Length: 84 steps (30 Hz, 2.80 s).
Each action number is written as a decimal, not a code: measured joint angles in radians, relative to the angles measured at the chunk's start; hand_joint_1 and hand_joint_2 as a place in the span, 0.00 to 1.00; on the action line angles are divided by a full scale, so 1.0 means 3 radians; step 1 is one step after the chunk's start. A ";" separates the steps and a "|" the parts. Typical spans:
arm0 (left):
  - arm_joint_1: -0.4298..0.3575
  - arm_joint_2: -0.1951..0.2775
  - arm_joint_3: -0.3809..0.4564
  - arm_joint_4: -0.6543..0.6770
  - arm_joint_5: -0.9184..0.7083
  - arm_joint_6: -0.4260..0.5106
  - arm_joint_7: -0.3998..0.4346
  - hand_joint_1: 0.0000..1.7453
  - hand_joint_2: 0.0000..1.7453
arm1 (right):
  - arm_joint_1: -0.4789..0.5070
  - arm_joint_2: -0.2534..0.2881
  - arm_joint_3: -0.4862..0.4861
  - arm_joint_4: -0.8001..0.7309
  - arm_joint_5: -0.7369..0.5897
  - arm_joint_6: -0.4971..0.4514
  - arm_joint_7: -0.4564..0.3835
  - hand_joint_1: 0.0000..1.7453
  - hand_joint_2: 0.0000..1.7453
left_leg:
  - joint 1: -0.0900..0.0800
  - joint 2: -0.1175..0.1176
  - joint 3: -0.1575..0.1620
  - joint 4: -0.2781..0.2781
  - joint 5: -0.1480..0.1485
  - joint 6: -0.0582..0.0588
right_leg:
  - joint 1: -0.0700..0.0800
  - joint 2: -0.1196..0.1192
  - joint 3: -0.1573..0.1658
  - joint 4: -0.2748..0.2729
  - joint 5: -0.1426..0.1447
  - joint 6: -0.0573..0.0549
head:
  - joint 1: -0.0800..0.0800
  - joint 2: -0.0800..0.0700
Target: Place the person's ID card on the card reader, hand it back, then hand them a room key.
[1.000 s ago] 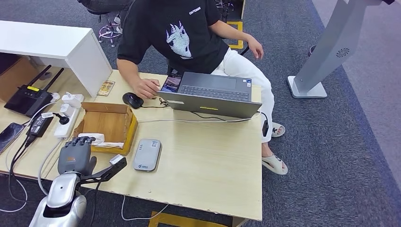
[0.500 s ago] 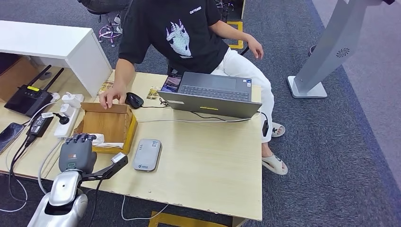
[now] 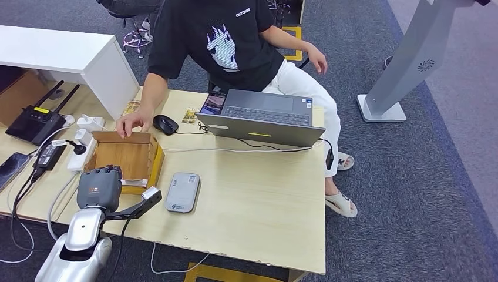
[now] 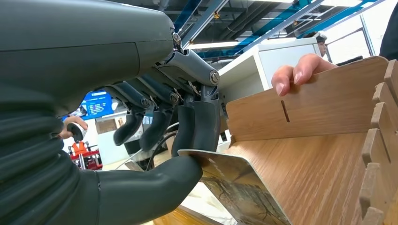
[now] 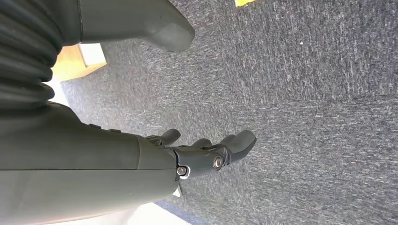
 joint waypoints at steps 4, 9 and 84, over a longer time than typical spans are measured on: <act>-0.0013 0.0008 -0.0009 0.0034 0.0000 0.0022 -0.0001 1.00 1.00 | 0.0000 0.0000 0.0011 0.0000 0.0028 -0.0002 0.0021 0.00 1.00 | 0.0000 0.0000 0.0000 0.0000 0.0000 0.0000 | 0.0000 0.0000 0.0000 0.0000 0.0000 0.0000 | 0.0000 0.0000; -0.0024 0.0016 -0.0018 0.0097 0.0000 0.0061 -0.0025 1.00 1.00 | 0.0001 0.0000 0.0032 0.0000 0.0064 -0.0002 0.0046 0.00 1.00 | 0.0000 0.0000 0.0001 0.0000 0.0001 -0.0001 | 0.0000 -0.0001 0.0001 0.0000 0.0000 0.0000 | 0.0000 0.0000; -0.0463 0.0101 0.0323 -0.1017 0.0000 0.0109 -0.0035 0.00 1.00 | 0.0004 -0.0014 -0.0037 0.0000 0.0147 -0.0052 0.0030 0.00 1.00 | 0.0000 0.0001 -0.0002 0.0001 0.0006 -0.0008 | 0.0000 0.0001 -0.0008 0.0009 0.0004 -0.0003 | 0.0000 0.0000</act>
